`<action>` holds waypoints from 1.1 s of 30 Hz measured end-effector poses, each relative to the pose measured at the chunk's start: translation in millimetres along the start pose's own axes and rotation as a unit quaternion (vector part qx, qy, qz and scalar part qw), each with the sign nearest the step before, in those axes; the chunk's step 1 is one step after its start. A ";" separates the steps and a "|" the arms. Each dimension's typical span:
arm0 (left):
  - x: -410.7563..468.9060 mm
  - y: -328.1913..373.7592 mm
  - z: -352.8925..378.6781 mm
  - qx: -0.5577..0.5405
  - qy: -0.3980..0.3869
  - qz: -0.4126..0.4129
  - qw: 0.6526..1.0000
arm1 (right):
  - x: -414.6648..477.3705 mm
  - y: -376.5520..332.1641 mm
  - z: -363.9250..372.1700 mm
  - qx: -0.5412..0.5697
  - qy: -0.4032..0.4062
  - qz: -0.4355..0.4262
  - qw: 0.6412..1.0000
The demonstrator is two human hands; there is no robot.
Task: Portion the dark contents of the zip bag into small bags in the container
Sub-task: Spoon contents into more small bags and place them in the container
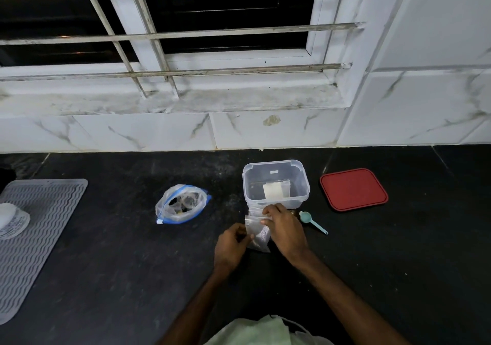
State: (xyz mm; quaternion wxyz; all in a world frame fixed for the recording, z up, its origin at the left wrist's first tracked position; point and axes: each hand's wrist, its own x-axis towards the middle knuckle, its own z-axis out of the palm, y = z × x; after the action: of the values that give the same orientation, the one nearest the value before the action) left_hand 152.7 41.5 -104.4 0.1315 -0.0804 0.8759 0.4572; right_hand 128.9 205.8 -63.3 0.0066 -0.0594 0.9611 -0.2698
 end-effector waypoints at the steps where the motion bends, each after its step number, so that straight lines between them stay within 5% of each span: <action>1: -0.3 0.7 -0.3 -0.011 -0.002 -0.005 1.000 | -0.7 -1.9 -4.1 -0.004 0.020 -0.014 1.000; 7: 3.2 12.0 -11.6 -0.100 0.066 -0.001 0.993 | 48.9 1.4 -48.6 0.021 0.091 -0.027 0.995; 14: 6.1 22.2 -44.3 -0.135 0.102 0.027 0.985 | 119.0 55.3 -17.2 -0.130 -0.136 0.083 0.979; 21: -2.4 0.9 -65.5 -0.153 0.116 -0.003 0.981 | 134.4 44.3 -13.5 -0.135 -0.229 0.096 0.959; 24: -2.0 2.0 -72.9 -0.170 0.120 -0.007 0.978 | 137.2 47.2 -8.8 -0.084 -0.193 0.103 0.972; 28: 1.4 12.9 -77.3 -0.196 0.128 0.016 0.972 | 132.3 38.8 -14.5 0.076 -0.026 0.125 0.989; 33: 5.4 34.9 -76.8 -0.232 0.132 0.060 0.962 | 93.9 2.3 -56.5 0.245 0.127 0.033 0.961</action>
State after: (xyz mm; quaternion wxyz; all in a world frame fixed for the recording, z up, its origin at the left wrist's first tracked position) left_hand 126.4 -1.9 -36.8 -0.0350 -0.1159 0.7584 0.6404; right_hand 32.9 225.9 -14.5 -0.0920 0.0102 0.8598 -0.5022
